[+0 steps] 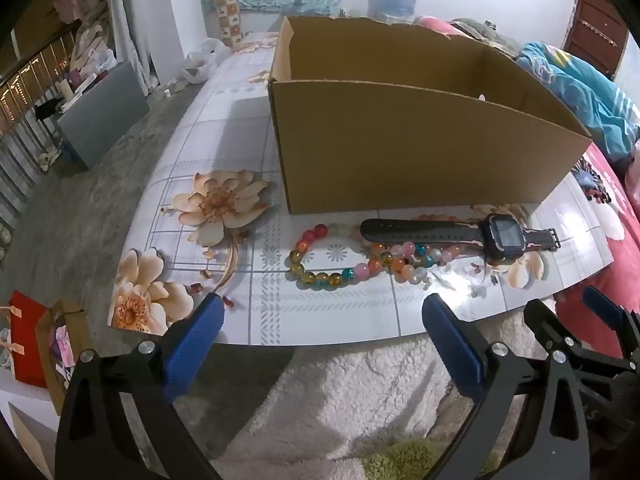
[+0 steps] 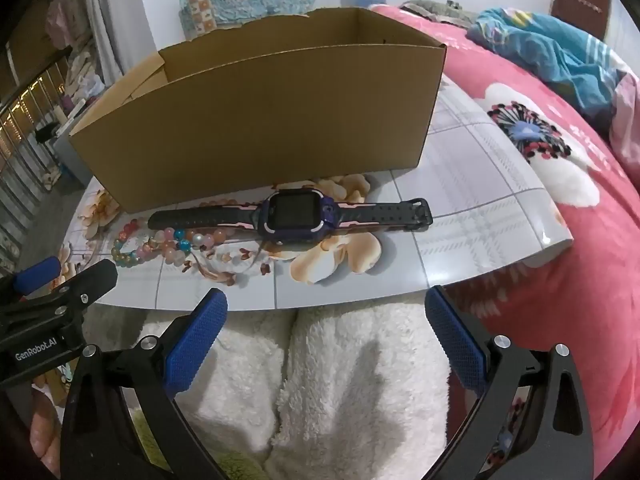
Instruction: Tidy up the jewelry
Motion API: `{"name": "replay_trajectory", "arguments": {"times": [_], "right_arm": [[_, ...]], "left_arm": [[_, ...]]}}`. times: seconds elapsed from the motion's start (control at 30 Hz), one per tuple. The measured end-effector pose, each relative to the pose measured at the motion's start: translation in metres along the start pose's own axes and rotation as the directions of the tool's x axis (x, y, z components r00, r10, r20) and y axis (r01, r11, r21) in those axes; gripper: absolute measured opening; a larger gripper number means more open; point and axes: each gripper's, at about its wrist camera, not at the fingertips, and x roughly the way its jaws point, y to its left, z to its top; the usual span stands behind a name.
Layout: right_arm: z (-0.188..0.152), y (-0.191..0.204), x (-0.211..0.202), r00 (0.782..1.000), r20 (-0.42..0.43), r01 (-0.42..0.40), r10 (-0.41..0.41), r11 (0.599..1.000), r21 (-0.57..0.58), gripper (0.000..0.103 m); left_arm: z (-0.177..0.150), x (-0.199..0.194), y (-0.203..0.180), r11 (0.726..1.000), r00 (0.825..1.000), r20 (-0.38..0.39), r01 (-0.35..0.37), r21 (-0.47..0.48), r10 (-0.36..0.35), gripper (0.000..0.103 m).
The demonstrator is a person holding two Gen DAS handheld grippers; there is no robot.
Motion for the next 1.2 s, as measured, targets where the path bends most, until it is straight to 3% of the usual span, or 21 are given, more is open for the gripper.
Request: {"name": "replay_trajectory", "arguments": {"times": [1.2], "right_arm": [[0.0051,0.0007,-0.0065,1.0,0.008,0.003,-0.002,1.0,-0.004,0.095]], "left_arm": [[-0.0013,0.0006,-0.0029,1.0,1.0,-0.001,0.015,-0.003,-0.015,0.097]]}}
